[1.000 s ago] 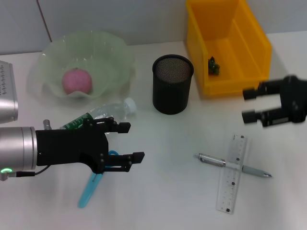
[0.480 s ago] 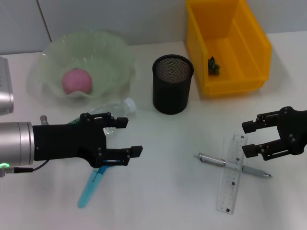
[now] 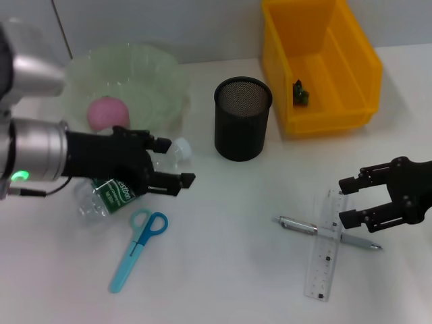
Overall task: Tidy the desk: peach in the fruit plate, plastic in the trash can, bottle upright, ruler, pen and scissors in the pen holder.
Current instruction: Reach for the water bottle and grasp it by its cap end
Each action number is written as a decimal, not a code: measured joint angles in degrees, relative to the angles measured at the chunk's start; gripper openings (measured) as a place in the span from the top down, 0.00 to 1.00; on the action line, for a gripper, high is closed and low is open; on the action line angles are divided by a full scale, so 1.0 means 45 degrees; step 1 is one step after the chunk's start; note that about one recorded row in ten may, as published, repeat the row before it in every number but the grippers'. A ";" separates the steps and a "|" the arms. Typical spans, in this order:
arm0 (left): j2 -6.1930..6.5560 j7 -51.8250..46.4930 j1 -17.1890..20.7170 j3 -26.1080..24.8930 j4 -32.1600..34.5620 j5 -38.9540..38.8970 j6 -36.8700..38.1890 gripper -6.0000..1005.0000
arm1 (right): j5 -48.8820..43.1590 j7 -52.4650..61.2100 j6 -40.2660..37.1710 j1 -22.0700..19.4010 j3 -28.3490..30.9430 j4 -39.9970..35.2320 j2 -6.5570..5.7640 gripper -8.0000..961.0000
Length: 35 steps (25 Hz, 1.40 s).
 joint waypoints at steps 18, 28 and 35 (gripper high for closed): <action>-0.0074 -0.4223 -0.2656 0.2588 -0.1283 0.4993 -0.2891 0.21 | -0.0041 0.0315 0.0006 0.0013 -0.0002 0.0000 0.0008 0.21; -0.0129 -0.4261 -0.3274 0.3484 -0.2646 0.5103 -0.4110 0.21 | -0.0041 0.0497 0.0019 0.0038 0.0029 0.0018 0.0008 0.22; -0.0127 -0.4172 -0.3687 0.3548 -0.3432 0.5142 -0.4271 0.21 | -0.0038 0.0594 0.0020 0.0072 0.0038 0.0020 0.0024 0.22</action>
